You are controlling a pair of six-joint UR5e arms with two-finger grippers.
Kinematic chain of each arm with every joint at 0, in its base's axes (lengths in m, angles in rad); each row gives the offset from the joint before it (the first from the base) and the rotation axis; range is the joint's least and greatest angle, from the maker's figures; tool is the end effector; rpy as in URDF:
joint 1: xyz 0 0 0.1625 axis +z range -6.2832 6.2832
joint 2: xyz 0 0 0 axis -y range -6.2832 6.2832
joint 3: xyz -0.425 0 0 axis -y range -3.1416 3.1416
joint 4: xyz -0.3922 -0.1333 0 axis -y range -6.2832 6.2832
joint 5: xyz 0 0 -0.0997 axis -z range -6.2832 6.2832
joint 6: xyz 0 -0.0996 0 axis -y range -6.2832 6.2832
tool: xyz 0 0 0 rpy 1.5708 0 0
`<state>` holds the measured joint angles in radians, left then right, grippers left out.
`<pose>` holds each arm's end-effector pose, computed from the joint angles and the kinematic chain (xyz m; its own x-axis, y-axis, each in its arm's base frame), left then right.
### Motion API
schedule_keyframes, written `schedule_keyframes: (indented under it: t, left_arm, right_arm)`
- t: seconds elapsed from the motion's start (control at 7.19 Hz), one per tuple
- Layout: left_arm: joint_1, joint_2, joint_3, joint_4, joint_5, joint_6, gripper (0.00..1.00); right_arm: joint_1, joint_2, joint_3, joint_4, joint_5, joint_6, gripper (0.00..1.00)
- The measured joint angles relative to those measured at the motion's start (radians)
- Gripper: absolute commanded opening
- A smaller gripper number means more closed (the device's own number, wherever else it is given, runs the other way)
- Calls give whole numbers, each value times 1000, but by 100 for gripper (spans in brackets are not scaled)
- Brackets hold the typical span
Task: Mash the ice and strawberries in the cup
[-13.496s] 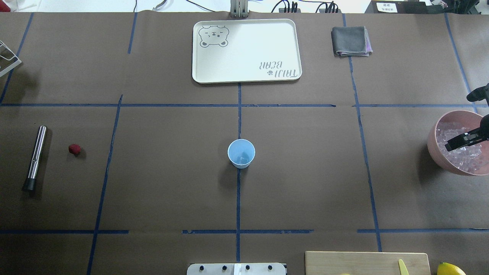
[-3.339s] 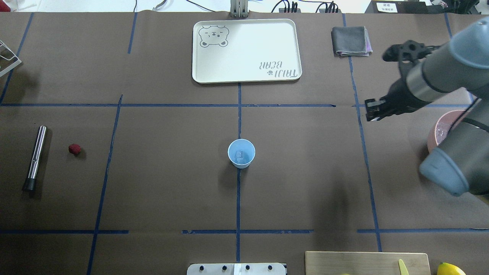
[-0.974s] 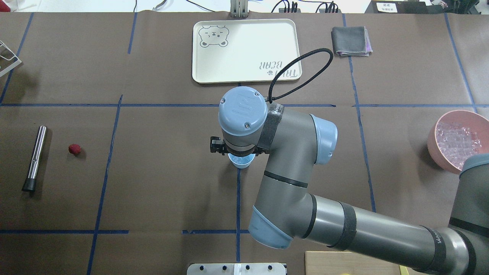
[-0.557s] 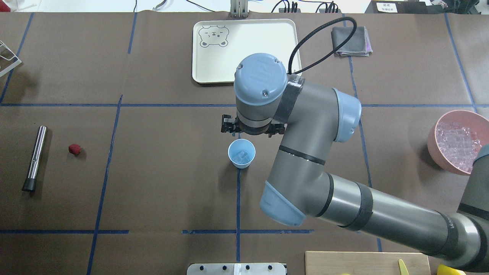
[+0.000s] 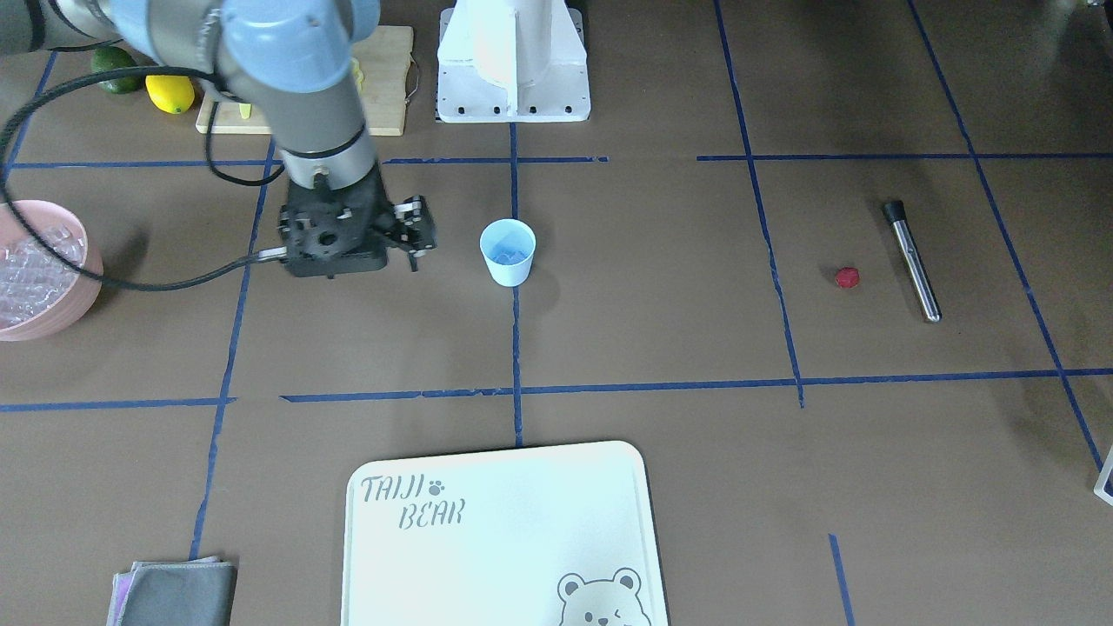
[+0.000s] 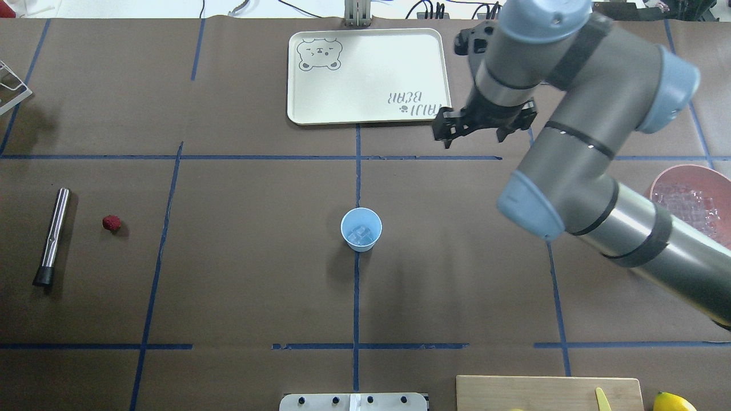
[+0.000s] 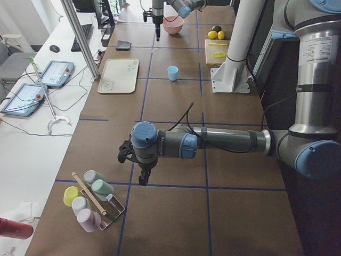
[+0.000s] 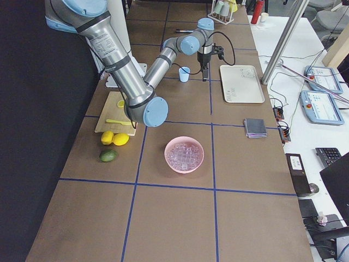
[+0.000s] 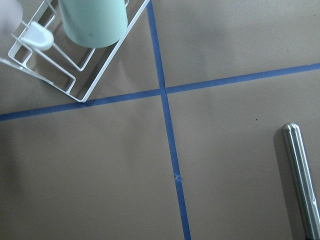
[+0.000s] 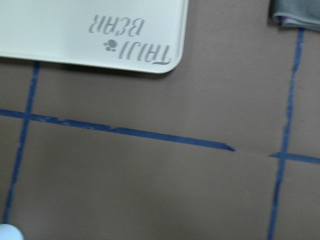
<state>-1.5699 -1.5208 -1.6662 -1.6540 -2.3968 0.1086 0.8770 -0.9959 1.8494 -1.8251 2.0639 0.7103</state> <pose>-0.0596 -0.4781 0.6233 0.6736 0.2018 -0.7110 -0.0743 0.9756 0.2065 -0.3307 -0.5323 0.2398 0.7284 -0.1687 0.6641 0.0701 0.9825 0.1727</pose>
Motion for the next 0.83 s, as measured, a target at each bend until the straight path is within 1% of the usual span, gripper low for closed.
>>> schedule_keyframes:
  t: [0.28, 0.56, 0.83]
  left_arm:
    - [2, -19, -1, -29, -13, -16, 100]
    - [4, -32, -3, -41, -32, -79, 100]
    - [23, -27, -3, -128, -36, -123, 100]
  right_arm:
    - [168, -172, 54, 2, 81, -313, 99]
    - [318, -332, 63, 7, 130, -620, 99]
    - [465, -485, 62, 9, 165, -885, 99]
